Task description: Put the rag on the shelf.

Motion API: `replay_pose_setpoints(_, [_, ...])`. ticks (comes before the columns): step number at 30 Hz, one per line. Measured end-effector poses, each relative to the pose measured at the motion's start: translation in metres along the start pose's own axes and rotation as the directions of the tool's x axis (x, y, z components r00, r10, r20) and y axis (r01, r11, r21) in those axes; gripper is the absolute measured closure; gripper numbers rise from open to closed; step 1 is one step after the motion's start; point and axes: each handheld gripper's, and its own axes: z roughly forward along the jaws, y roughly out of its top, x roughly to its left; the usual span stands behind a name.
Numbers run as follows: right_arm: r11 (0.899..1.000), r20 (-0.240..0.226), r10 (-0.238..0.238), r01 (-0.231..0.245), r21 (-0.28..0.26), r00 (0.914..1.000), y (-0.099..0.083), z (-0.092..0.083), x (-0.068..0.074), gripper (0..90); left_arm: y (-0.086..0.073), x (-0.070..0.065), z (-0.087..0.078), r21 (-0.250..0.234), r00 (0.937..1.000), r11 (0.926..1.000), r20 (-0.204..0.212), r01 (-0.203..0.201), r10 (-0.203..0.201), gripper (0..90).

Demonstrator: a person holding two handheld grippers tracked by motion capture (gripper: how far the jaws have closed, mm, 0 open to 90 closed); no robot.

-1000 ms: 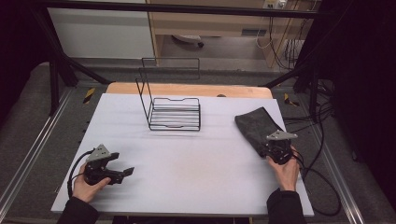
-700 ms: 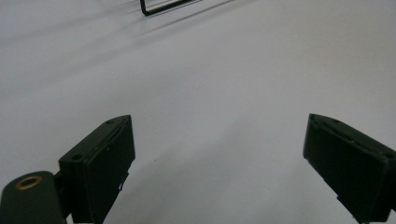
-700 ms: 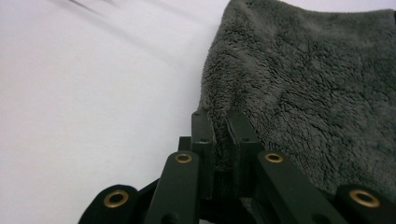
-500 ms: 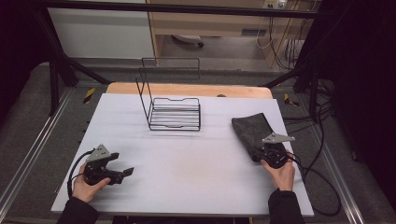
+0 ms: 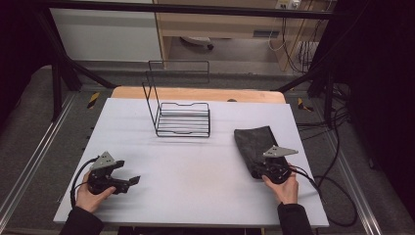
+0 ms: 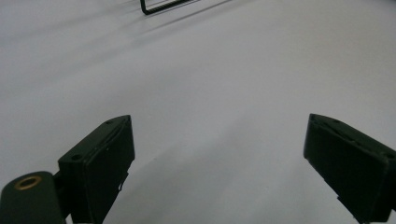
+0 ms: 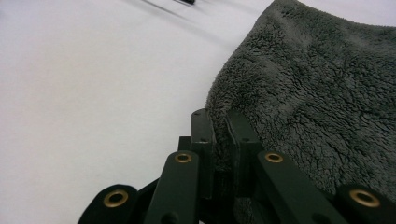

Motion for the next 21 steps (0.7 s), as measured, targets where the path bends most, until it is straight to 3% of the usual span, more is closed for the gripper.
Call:
replay_pose_setpoints(10, [1.000,-0.068,-0.005,0.005,0.000,0.9977,0.000,0.002,0.024,83.7,0.000,0.000,0.000,0.001,1.0000,1.0000,-0.002,0.000,0.000,8.4])
replay_pose_setpoints(21, [1.000,-0.148,-0.022,0.022,0.001,0.9888,0.001,0.009,0.049,83.6,0.000,0.000,0.000,0.002,1.0000,1.0000,-0.004,-0.001,0.001,8.4])
